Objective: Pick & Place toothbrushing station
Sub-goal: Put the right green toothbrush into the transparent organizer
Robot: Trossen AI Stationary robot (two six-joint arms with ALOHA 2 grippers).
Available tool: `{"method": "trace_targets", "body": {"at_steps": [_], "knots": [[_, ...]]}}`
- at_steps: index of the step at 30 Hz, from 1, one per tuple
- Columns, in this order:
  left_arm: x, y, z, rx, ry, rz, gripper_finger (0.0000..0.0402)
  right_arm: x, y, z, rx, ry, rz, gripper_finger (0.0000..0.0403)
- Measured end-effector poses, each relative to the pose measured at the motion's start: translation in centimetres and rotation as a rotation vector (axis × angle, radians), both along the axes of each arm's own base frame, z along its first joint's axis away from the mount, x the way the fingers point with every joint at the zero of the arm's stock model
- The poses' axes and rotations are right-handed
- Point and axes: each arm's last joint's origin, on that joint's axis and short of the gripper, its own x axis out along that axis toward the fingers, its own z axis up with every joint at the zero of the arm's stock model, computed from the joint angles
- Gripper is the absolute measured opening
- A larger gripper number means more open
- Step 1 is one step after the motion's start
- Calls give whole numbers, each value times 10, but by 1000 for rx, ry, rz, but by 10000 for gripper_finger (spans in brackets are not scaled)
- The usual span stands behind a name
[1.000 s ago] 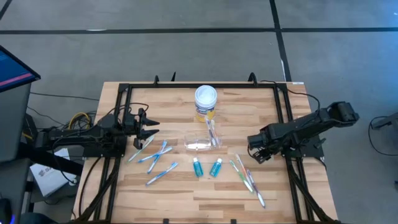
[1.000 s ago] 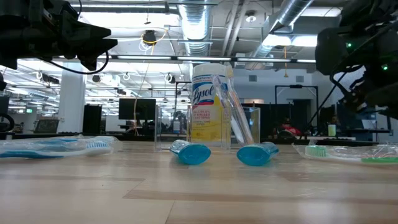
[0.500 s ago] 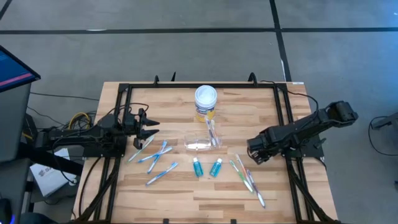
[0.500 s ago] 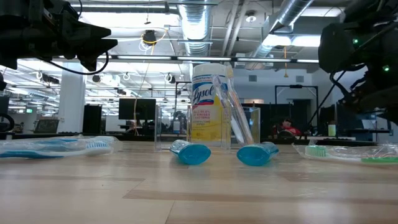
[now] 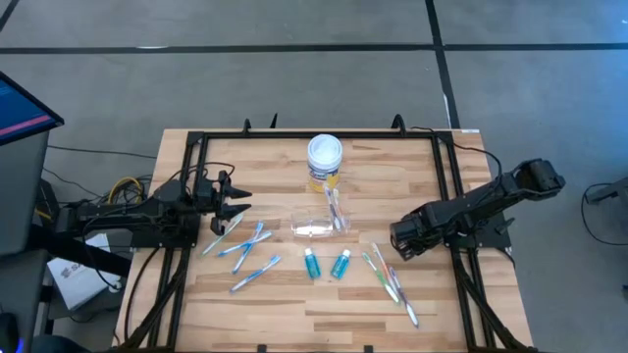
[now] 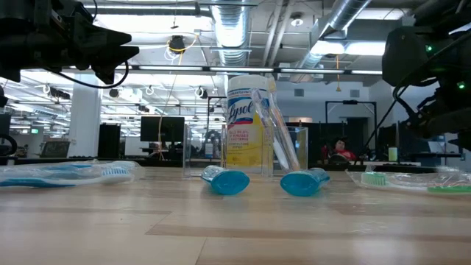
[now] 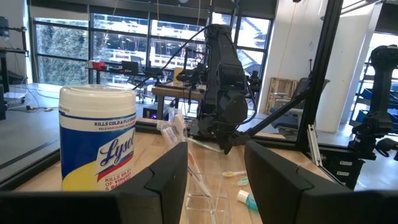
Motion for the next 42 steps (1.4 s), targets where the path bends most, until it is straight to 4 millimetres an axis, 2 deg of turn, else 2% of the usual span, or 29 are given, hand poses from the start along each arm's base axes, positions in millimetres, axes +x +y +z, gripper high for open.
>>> {"method": "trace_targets", "body": {"at_steps": [5, 7, 11, 17, 31, 42], "knots": [[0, 0, 0, 0, 0, 0, 154, 2, 0, 0, 2, -30, 28, 29], [0, 0, 0, 0, 0, 0, 154, 3, 0, 0, 3, -32, 37, 12], [0, 0, 0, 0, 1, 0, 154, 3, 0, 0, -6, -40, 49, 20], [0, 0, 0, 0, 1, 0, 154, 14, 2, 9, -107, -114, 106, 6], [0, 0, 0, -52, -4, -7, 154, 39, 6, 41, -286, -268, 205, 1], [0, 0, 1, -60, -14, -10, 154, 38, 5, 77, -436, -431, 200, 0]]}}
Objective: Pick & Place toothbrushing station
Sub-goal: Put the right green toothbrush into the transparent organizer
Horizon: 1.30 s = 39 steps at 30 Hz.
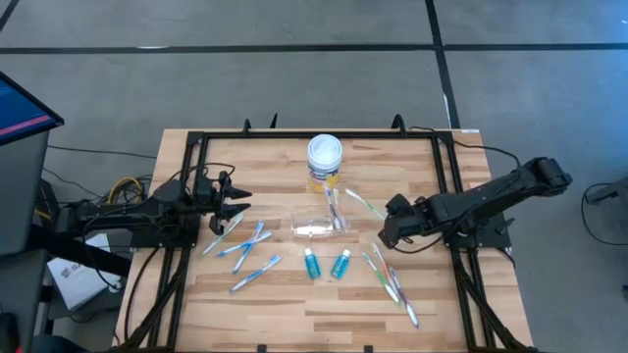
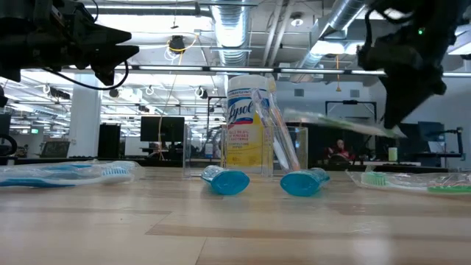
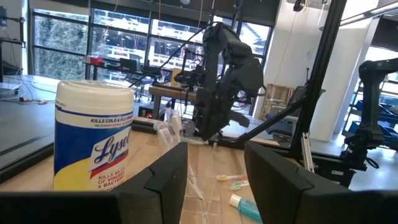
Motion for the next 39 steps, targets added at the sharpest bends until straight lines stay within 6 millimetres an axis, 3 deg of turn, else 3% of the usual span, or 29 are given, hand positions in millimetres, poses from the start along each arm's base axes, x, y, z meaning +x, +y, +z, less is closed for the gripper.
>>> {"method": "trace_targets", "body": {"at_steps": [9, 29, 39], "knots": [[-1, 0, 5, -36, -57, -9, 154, 1, 4, 25, -93, -162, 34, 0], [29, 6, 4, -97, -146, -5, 154, 45, 1, 51, -251, -506, 283, 0], [79, 13, 17, -67, -79, -4, 154, 51, -4, 59, -298, -570, 312, 0]]}}
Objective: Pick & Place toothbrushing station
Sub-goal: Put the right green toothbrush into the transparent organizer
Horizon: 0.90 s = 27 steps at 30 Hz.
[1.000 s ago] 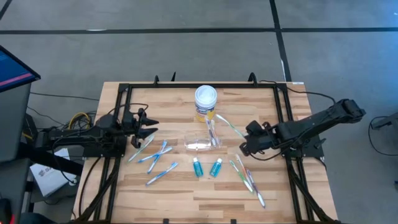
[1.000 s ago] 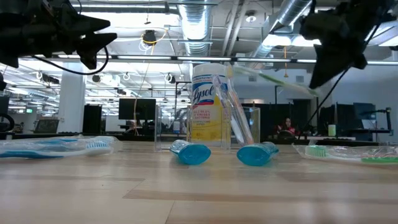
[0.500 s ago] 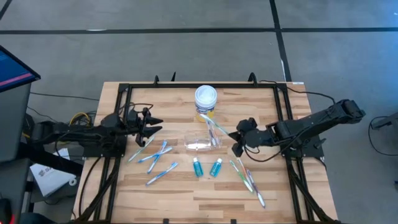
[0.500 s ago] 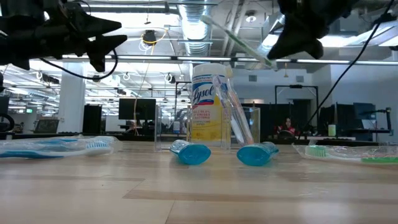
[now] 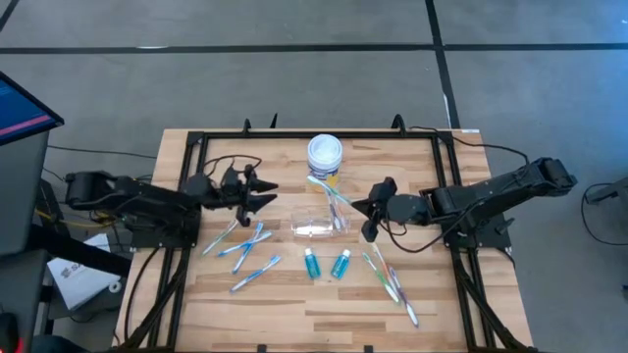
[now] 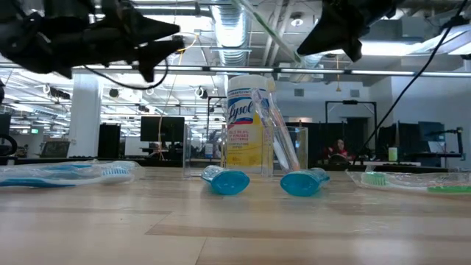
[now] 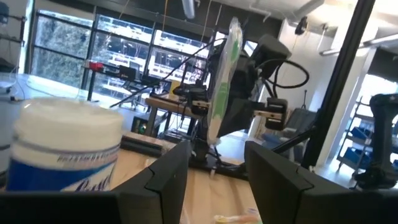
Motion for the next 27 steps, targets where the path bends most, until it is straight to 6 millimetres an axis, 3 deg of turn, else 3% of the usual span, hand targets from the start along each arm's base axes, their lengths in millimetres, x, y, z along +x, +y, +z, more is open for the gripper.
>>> {"method": "trace_targets", "body": {"at_steps": [15, 27], "knots": [[81, -10, 26, 191, -43, -38, 154, 1, 0, 2, -41, -7, 27, 0], [107, -13, 36, 226, -73, -43, 154, 1, 0, 2, -42, -7, 26, 0]]}}
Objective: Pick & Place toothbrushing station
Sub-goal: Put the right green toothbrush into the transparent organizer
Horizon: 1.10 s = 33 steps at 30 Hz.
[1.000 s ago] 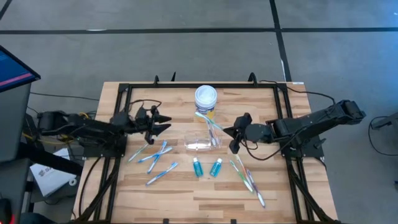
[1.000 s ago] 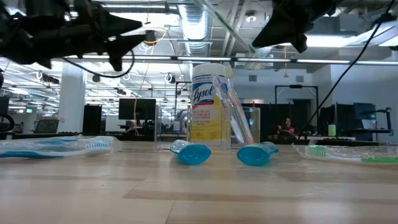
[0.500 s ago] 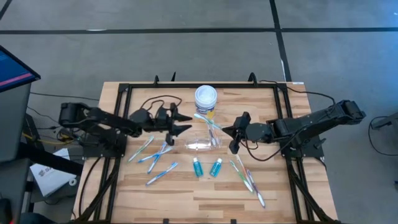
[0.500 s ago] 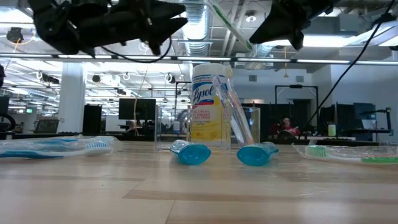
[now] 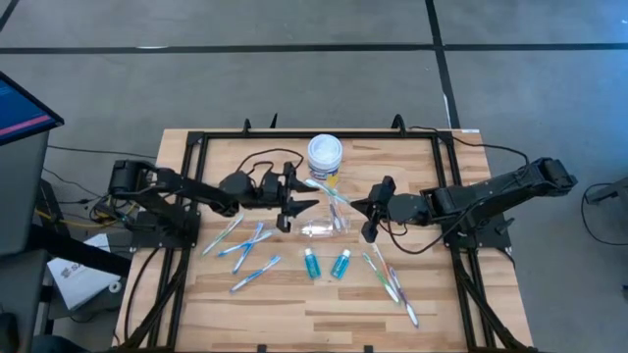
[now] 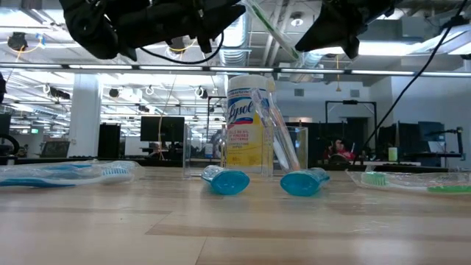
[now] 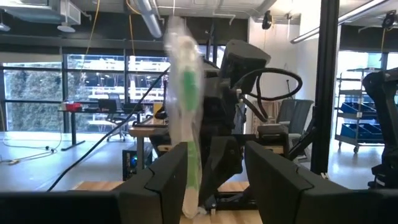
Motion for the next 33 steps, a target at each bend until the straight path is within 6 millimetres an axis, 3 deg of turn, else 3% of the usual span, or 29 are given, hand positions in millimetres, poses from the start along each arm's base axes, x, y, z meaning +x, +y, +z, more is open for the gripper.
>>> {"method": "trace_targets", "body": {"at_steps": [17, 26, 33], "knots": [[1, 3, 1, 4, 2, 74, 154, 1, 1, 2, -7, -22, 8, 0], [8, 1, 19, 29, -60, 31, 154, 1, 1, 2, -8, -22, 11, 0], [9, 2, 19, 29, -55, 30, 142, 1, 1, 2, -12, -21, 14, 0]]}}
